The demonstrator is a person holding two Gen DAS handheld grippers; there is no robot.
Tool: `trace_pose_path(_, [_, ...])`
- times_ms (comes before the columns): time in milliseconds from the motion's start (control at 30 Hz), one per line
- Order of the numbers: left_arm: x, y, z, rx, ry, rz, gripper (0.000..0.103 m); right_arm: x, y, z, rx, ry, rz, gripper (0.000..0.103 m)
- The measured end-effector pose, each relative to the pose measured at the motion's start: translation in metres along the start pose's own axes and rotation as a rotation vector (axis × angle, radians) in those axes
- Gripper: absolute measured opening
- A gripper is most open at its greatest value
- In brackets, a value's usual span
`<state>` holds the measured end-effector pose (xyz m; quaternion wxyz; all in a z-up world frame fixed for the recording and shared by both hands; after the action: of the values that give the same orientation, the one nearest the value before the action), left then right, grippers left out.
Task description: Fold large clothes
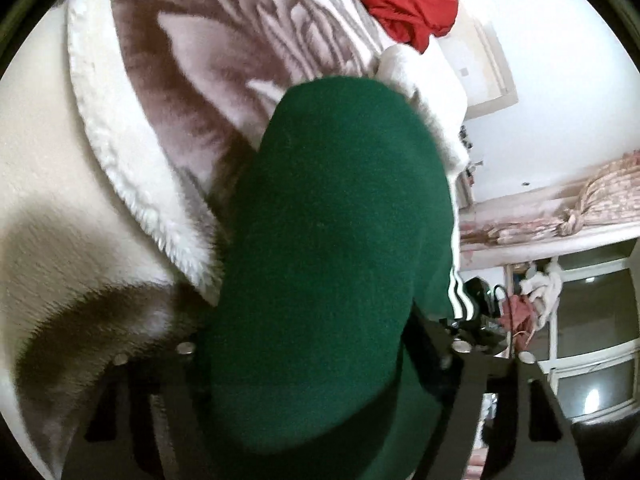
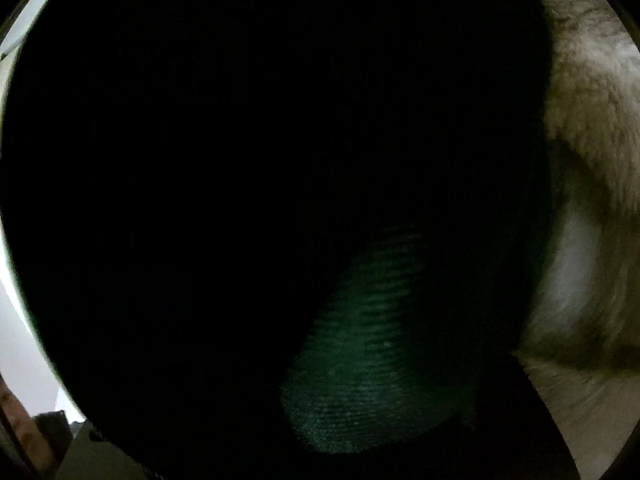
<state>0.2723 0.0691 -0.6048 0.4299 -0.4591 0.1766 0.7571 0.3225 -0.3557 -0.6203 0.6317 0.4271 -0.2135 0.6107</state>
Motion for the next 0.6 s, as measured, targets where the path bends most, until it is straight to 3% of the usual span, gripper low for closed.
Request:
trace_pose_path(267, [-0.044, -0.022, -0.003, 0.045, 0.004, -0.086, 0.068, 0.038, 0.024, 0.035, -0.123, -0.056, 0.017, 0.043])
trace_pose_path(467, [-0.098, -0.062, -0.012, 0.072, 0.051, -0.188, 0.064, 0.073, 0.019, 0.079, -0.194, -0.066, 0.033, 0.043])
trace_pose_path(600, [-0.147, -0.106, -0.025, 0.077, 0.102, -0.264, 0.064, 0.104, 0.003, 0.117, -0.269, -0.090, 0.047, 0.043])
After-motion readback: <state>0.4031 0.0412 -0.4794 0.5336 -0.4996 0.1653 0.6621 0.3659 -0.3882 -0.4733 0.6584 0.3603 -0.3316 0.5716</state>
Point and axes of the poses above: each gripper's, at about its wrist camera, not at the fingertips, and z roughly against the way its jaws point, x to its left, y to its underside, the point moved 1 cm from there along -z, roughly the way its jaws point, and after that the axes turned 8 degrees about y, right-handed, at the moved point
